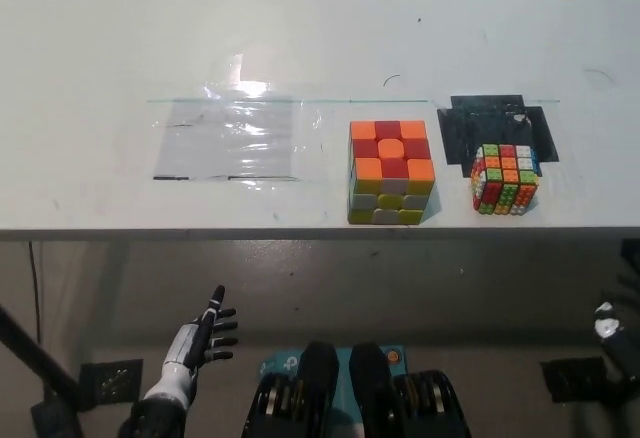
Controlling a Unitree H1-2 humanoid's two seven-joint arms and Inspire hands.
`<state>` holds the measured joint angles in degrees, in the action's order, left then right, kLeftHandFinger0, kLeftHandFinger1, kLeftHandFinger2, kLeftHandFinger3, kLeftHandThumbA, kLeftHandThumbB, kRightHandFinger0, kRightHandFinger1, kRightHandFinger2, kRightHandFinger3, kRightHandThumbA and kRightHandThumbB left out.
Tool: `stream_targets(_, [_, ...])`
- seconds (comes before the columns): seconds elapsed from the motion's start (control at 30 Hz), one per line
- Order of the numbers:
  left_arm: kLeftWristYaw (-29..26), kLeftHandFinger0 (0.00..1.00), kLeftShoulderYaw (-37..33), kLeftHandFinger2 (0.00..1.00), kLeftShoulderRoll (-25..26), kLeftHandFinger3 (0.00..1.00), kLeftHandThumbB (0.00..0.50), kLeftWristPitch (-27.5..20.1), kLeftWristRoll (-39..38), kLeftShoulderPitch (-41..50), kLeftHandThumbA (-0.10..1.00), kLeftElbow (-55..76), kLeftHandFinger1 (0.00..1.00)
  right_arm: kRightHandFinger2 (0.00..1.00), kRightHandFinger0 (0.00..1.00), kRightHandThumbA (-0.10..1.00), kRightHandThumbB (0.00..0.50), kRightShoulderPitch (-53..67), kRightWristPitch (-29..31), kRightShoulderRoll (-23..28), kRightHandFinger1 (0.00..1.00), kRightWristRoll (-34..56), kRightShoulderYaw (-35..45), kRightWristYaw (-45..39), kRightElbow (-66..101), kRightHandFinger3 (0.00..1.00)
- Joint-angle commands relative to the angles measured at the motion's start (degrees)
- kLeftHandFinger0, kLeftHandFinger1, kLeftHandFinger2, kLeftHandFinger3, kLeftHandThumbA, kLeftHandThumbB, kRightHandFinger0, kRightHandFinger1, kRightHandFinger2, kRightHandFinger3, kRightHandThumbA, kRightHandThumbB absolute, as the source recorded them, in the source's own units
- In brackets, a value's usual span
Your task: The robot uses its right hand to pick up the small cube kept on the middle on the desk and place it on the bigger cube kept next to it
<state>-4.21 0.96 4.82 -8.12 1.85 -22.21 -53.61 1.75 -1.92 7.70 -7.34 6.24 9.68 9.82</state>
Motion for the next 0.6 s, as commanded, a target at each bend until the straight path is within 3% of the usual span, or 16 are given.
stream_targets(0.0, [-1.4,0.74,0.2,0.76,0.8,0.75,0.081,-2.7,0.6,-0.7,0.94,1.4,0.71,1.00,0.79,0.52,0.143,1.5,-8.4,3.0,0.90,2.0,-1.3,-6.3,12.3,1.00])
stream_targets(0.1, [-0.9,0.75,0.3,0.77,1.0,0.76,0.090,-3.2,0.3,-0.7,0.95,0.8,0.73,1.00,0.80,0.57,0.186,2.9,-10.9,3.3,0.92,2.3,-1.9,-7.1,17.5,1.00])
stream_targets(0.23, [-1.0,0.73,0.3,0.76,1.0,0.75,0.087,-3.7,0.3,-0.7,0.94,0.4,0.72,1.00,0.79,0.60,0.191,3.1,-13.0,3.8,0.88,1.2,-2.3,-7.9,22.2,1.00])
stream_targets(0.27, [-0.6,0.71,0.4,0.73,1.0,0.70,0.072,-4.5,0.0,-0.8,0.93,0.0,0.69,0.98,0.76,0.58,0.193,2.6,-12.1,4.3,0.83,1.3,-2.3,-8.2,22.4,1.00])
stream_targets(0.3, [-1.0,0.74,0.1,0.74,1.1,0.72,0.087,-4.0,0.5,-0.9,0.95,-0.1,0.71,0.98,0.78,0.59,0.216,1.3,-12.4,5.2,0.86,0.0,-2.3,-8.6,23.3,1.00])
stream_targets(0.33, [-1.0,0.71,0.1,0.73,1.1,0.72,0.087,-3.4,0.6,-0.7,0.95,0.3,0.69,0.98,0.79,0.58,0.214,-0.8,-12.3,6.7,0.89,-1.5,-2.3,-9.2,24.0,1.00])
stream_targets(0.47, [-1.1,0.71,0.5,0.75,1.0,0.73,0.089,-3.3,0.1,-0.3,0.93,0.6,0.70,0.99,0.77,0.56,0.230,-4.0,-13.4,8.1,0.91,-1.9,-1.9,-9.5,23.7,1.00])
stream_targets(0.53, [-1.0,0.72,0.5,0.75,1.0,0.74,0.097,-3.2,0.2,-0.2,0.93,0.8,0.70,1.00,0.74,0.50,0.233,-7.0,-12.9,8.9,0.89,-1.0,-1.6,-9.7,21.7,1.00])
stream_targets(0.57, [-0.5,0.72,0.3,0.75,1.0,0.74,0.091,-3.3,0.1,0.1,0.93,1.5,0.71,1.00,0.82,0.49,0.239,-9.9,-14.3,9.8,0.97,-1.7,-1.9,-10.1,20.4,1.00])
